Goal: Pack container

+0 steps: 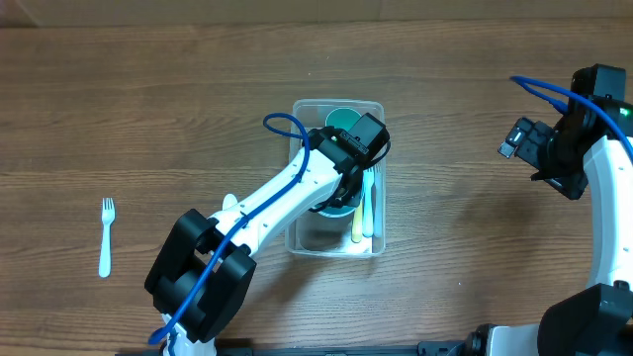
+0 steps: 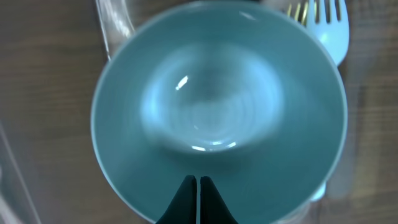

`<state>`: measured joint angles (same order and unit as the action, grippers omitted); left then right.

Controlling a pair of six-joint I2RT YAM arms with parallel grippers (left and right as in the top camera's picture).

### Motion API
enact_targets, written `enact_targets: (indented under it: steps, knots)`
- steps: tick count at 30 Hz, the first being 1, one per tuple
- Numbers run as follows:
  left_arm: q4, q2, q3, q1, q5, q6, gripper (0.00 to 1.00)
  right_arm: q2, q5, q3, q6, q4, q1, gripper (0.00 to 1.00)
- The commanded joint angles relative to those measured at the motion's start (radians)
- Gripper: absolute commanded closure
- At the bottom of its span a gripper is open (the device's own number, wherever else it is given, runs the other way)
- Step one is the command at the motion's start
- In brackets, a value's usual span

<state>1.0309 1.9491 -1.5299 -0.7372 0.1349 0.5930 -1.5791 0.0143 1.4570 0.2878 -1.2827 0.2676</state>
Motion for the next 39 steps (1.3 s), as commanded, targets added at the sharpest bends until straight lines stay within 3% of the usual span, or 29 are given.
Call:
enact_targets:
  steps: [1,17,39]
  knots:
    - [-0.015,0.002,0.006,0.004,0.099,0.013,0.96,0.031,-0.001,0.023,-0.001,0.002,0.002,0.0]
    - [-0.066,0.008,0.016,0.003,0.146,-0.101,0.96,0.031,-0.001,0.023,-0.001,0.002,0.002,0.0]
    - [-0.096,0.009,0.089,0.004,0.235,-0.126,0.96,0.031,-0.001,0.023,-0.001,0.002,0.002,0.0]
